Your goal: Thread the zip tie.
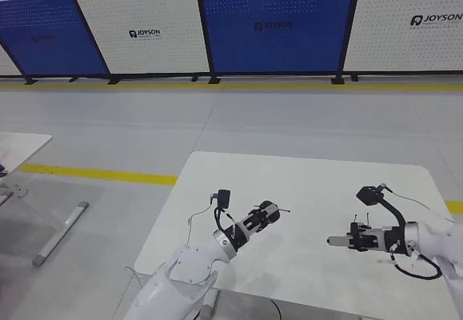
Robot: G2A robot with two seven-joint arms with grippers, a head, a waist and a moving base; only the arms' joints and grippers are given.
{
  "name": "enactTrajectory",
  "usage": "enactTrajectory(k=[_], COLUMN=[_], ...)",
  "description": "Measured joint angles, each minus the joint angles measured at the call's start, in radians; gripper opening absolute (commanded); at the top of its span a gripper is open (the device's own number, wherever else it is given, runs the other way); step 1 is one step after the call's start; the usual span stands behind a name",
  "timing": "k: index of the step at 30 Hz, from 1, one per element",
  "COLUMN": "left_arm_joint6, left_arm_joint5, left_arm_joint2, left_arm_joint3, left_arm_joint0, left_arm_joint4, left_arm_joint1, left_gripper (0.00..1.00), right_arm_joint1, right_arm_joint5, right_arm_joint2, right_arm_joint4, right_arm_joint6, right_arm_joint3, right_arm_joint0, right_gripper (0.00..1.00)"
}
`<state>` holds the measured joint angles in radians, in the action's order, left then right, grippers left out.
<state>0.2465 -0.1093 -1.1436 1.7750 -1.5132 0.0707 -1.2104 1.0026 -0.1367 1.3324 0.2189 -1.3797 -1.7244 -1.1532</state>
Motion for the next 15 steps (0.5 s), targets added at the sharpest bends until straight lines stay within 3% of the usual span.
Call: enactTrajectory(k=[4, 15], left_arm_joint6=[0.0, 0.0], left_arm_joint5=[0.0, 0.0], left_arm_joint2=[0.0, 0.0], left_arm_joint3=[0.0, 0.0], left_arm_joint0=[0.0, 0.0], left_arm_joint4=[0.0, 0.0], left_arm_joint1=[0.0, 0.0], left_gripper=[0.0, 0.0], right_arm_joint1=[-0.01, -0.01], right_arm_joint5=[0.056, 0.056], right_arm_joint2=[0.022, 0.022], right_arm_joint4=[0.083, 0.079], right_arm_joint6=[-0.005, -0.005], right_arm_joint3=[-0.077, -0.076], right_arm_joint0=[0.008, 0.008], right_gripper=[1.0, 1.0])
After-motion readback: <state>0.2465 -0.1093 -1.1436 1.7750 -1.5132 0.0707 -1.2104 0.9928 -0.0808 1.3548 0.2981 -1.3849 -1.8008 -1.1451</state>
